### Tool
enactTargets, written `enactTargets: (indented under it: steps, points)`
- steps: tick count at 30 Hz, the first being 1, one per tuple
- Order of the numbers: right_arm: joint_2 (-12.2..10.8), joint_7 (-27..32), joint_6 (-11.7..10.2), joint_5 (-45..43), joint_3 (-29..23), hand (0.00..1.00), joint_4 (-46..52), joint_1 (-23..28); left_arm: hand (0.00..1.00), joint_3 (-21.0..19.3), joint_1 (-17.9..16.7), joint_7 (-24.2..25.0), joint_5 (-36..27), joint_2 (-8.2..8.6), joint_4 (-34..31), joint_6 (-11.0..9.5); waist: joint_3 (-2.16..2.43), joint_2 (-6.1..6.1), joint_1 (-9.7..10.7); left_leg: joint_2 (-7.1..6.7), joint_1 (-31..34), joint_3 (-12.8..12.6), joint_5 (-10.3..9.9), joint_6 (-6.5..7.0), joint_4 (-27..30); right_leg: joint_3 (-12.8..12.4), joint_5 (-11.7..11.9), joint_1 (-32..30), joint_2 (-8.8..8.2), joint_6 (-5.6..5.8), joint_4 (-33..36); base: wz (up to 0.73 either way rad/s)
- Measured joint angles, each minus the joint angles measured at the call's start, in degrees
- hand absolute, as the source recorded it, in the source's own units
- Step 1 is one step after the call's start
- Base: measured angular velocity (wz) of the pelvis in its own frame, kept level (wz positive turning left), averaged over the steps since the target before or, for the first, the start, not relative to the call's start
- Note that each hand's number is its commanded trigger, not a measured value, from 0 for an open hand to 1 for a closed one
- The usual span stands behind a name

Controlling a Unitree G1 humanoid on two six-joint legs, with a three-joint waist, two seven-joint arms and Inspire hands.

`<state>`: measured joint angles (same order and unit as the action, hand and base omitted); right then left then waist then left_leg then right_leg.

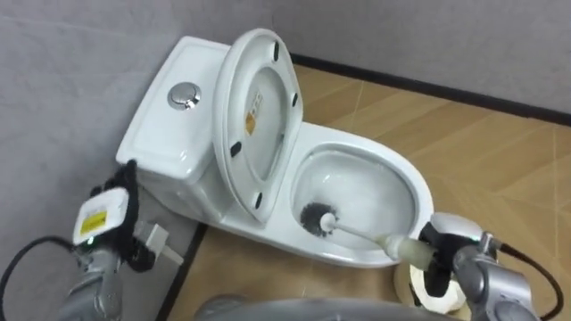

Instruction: Brush toilet

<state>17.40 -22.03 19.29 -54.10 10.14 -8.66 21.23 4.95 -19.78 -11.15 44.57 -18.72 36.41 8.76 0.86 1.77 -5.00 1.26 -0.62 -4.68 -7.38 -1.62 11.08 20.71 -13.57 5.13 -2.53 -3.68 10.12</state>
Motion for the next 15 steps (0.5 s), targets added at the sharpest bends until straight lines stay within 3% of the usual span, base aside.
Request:
enactTargets:
  steps: [1,3,6,9,11,15]
  points:
    - [-0.08,1.74,-0.52,2.80,-0.53,1.00,-1.81,0.00,0.00,-0.49,-1.17,1.65,-0.04,1.07,3.64,2.23,-0.01,0.14,0.33,0.12,-0.19,0.08,-0.18,-0.26,-0.38,-0.02,0.01,0.17,0.14,0.00,-0.12,0.10]
    - [-0.23,4.80,-0.44,7.03,-0.98,1.00,-4.74,0.07,0.00,-0.84,-3.25,2.67,-0.67,2.28,7.21,3.82,-0.22,0.58,0.77,0.21,-0.52,0.07,-0.55,-0.40,-0.44,-0.08,0.02,0.46,0.22,0.02,0.08,0.11]
    - [-1.85,9.98,-0.59,14.78,-3.84,1.00,-9.84,0.17,0.00,-3.27,-4.28,3.32,-5.68,3.39,12.08,4.59,-0.70,1.05,1.09,0.29,-0.97,-0.25,-1.35,-0.33,-0.58,-0.61,-0.28,0.88,0.33,0.55,0.38,0.31]
    - [-3.22,15.83,-2.41,22.02,-7.30,1.00,-14.49,0.17,0.00,-8.39,-4.76,3.41,-11.23,5.75,15.16,5.31,-0.95,0.85,1.29,0.20,-1.76,-0.78,-2.51,-0.24,-0.82,-3.97,-0.58,1.52,0.52,1.00,0.35,0.11]
    - [-3.65,18.64,-4.01,25.02,-9.00,1.00,-17.42,0.23,0.00,-10.35,-4.70,3.55,-11.93,6.47,16.77,5.74,-0.94,1.10,1.45,0.11,-2.67,-1.28,-3.01,0.21,-0.80,-5.12,-0.86,2.40,0.39,1.58,-0.26,-0.09]
    - [-4.11,24.59,-5.98,35.71,-15.23,1.00,-22.42,0.97,0.00,-15.74,-5.06,4.11,-13.15,6.91,17.74,6.10,-0.70,0.12,1.75,0.02,-3.99,-3.00,-3.81,1.07,-1.01,-7.57,-0.55,3.15,0.08,2.60,-0.35,-0.25]
